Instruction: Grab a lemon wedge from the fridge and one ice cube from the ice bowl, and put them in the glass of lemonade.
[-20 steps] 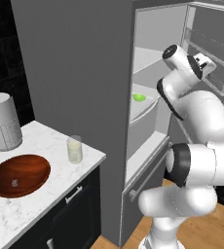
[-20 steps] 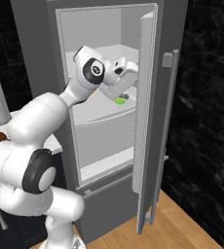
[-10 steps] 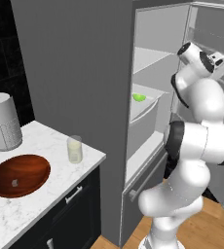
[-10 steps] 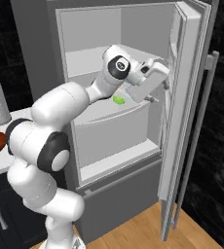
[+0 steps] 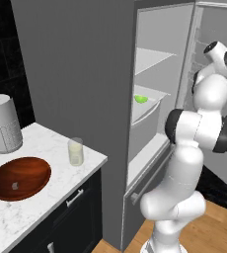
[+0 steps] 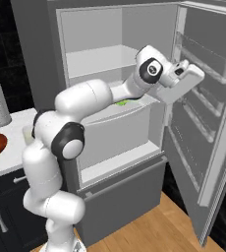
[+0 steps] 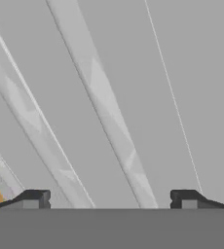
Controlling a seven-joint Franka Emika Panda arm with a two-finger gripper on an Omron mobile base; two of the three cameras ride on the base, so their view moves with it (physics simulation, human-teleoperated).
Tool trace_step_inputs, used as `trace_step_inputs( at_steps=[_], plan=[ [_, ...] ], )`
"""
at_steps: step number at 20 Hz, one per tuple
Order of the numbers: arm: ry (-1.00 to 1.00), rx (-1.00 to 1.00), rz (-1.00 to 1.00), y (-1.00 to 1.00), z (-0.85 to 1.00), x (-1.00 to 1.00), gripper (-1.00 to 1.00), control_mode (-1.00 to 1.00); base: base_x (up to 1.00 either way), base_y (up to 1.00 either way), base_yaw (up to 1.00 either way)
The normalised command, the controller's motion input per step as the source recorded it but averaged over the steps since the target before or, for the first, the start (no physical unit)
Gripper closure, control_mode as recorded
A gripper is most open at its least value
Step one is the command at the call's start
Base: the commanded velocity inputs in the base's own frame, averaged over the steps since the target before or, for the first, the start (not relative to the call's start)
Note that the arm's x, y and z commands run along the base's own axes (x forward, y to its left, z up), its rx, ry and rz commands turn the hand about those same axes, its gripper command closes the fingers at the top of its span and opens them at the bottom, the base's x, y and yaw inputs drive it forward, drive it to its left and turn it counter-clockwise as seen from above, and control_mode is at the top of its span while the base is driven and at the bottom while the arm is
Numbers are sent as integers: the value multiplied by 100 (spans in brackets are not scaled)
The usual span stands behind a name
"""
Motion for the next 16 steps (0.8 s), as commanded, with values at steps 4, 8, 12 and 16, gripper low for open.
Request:
trace_step_inputs(
  at_steps=[4,8,12,16],
  plan=[
    [0,2,0,-78,4,0,-100,-100,0,0,0],
    [-7,5,0,-32,13,-7,-100,-100,0,0,0],
    [-16,5,4,33,26,-58,-100,-100,0,0,0],
    [-29,1,11,77,11,-91,-100,-100,0,0,0]
  ],
)
